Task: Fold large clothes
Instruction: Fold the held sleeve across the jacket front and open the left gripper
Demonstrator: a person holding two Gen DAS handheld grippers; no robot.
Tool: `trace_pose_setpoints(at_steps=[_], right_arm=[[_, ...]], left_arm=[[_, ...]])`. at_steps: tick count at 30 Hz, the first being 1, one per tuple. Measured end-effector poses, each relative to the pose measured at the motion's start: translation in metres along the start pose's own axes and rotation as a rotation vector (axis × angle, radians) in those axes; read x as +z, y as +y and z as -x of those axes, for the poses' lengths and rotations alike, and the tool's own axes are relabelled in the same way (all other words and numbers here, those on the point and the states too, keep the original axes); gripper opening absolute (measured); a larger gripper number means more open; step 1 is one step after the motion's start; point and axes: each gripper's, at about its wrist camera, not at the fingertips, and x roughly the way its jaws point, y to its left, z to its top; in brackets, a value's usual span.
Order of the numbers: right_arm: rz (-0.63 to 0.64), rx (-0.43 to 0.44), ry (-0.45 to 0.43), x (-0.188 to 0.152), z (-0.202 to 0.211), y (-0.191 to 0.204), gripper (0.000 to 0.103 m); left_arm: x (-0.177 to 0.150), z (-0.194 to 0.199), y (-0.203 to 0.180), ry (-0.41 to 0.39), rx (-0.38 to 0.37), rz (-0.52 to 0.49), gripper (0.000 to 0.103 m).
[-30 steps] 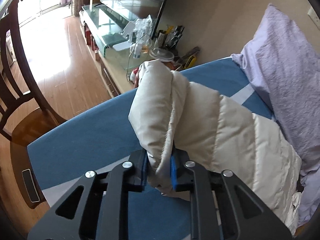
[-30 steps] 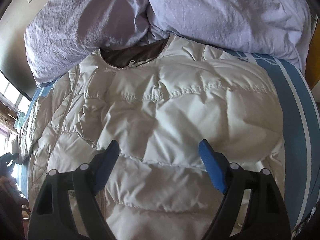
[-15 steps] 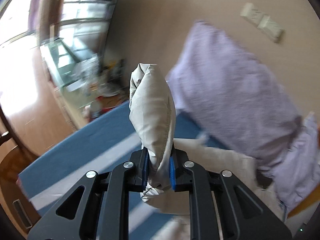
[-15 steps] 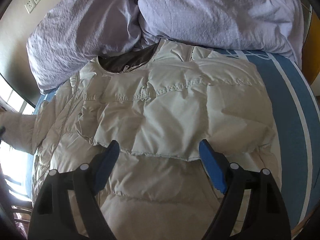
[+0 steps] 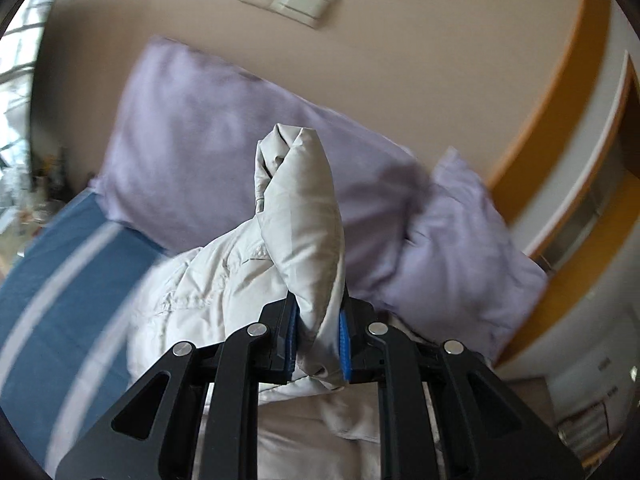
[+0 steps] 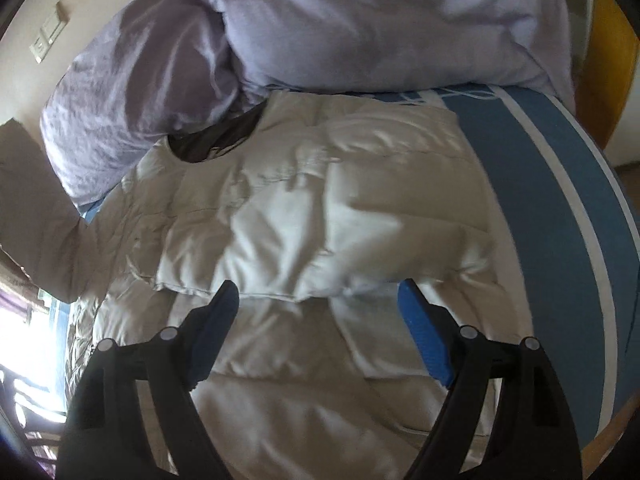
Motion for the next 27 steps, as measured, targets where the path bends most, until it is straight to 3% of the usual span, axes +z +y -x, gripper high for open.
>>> trace_pose_setpoints(at_steps=[9, 21, 27], right_arm=[[-0.069, -0.03, -0.011, -0.005, 0.006, -0.035, 0.082], [-0.117, -0.055, 0.004, -0.013, 0.007, -0.061, 0.082], [-0.12, -0.064, 0.0, -0.012, 0.01, -0.064, 0.082]], left_arm=[[-0.053, -0.067, -0.05, 0.184, -0.054, -0.07, 0.015], [-0.14, -0.139, -0.065, 0.433, 0.027, -0.145, 0.015], [-0.16, -0.153, -0.065, 0.473, 0.056, -0.159, 0.019]])
